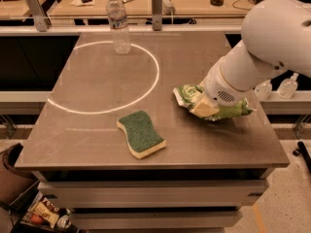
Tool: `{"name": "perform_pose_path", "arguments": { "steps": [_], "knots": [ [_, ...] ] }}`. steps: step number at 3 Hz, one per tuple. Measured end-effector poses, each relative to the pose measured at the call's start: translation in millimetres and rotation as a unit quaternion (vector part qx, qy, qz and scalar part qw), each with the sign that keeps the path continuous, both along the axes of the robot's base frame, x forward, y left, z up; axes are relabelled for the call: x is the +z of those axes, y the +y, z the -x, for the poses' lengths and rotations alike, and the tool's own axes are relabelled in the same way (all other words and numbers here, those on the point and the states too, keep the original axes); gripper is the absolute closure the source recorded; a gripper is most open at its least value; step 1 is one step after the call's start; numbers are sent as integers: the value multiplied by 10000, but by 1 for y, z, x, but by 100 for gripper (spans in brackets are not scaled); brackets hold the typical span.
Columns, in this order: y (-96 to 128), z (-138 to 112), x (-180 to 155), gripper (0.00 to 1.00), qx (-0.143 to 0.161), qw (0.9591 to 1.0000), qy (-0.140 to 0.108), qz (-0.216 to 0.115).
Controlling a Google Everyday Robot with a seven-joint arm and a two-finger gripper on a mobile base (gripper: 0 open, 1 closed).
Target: Move green jalapeno chip bag near water bottle
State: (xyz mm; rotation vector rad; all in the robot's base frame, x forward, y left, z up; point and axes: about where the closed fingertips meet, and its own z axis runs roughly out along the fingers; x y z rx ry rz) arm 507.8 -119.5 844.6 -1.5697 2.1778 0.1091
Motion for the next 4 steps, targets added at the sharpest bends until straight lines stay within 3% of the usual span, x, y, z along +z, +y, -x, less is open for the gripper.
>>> {"name": "perform_pose_path", "arguments": {
  "steps": [1,2,4],
  "knots": [
    [-4,-4,8,100,-28,9999,-77,90],
    [-18,-28,37,100,-79,9984,-368,417],
    [-37,-110,108,100,-116,9873,-1276,941]
  ]
}}
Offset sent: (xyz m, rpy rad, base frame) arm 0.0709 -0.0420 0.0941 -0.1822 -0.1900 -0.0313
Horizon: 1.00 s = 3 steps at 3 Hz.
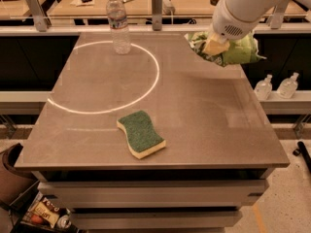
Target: Move green jalapeno chip bag near water bottle
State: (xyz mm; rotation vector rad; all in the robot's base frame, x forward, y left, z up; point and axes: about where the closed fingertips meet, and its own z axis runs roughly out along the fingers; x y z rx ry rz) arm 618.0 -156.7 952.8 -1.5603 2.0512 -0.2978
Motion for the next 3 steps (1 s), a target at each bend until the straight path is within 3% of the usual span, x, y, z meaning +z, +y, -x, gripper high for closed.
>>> {"name": "perform_pose_path", "arguments": {
  "steps": [1,2,3],
  "knots": [
    [5,-44,27,100,66,9989,-473,40],
    [31,-80,45,100,423,9945,-921,-248],
    [72,-106,52,100,928,9860,-1193,-707]
  ]
}}
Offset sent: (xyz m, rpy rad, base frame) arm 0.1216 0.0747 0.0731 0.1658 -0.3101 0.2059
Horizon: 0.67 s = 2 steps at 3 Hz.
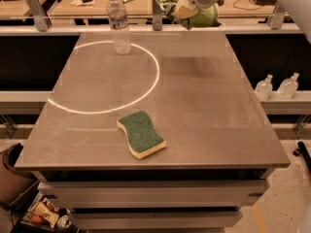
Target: Move green jalapeno chip bag near water bottle
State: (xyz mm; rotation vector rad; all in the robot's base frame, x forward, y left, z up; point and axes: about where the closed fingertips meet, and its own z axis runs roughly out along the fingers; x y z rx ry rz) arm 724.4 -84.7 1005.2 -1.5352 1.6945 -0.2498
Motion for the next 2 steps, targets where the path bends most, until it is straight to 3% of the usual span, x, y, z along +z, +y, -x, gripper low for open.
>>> {"name": "perform_pose_path", "arguments": {
  "steps": [1,2],
  "knots": [
    [33,-21,-3,100,404,9980,-119,-480],
    [42,-40,-32,85,364,9968,41,-716]
  ]
}}
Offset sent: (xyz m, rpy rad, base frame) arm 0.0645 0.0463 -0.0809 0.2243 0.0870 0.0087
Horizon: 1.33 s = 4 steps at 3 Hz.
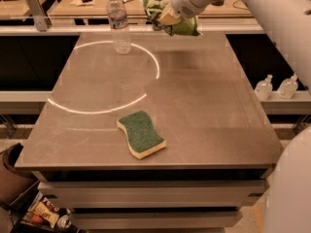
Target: Move green jalapeno chip bag near water bottle
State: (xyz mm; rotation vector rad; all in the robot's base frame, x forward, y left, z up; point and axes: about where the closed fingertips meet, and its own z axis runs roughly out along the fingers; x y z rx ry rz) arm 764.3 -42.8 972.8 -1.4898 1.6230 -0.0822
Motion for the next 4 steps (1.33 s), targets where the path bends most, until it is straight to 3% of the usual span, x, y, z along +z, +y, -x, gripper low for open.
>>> {"name": "perform_pose_path", "arguments": {
  "steps": [3,4],
  "knots": [
    [6,-1,-8,15,33,10000,62,-6],
    [8,-2,-10,0,48,10000,77,-4]
  ]
}}
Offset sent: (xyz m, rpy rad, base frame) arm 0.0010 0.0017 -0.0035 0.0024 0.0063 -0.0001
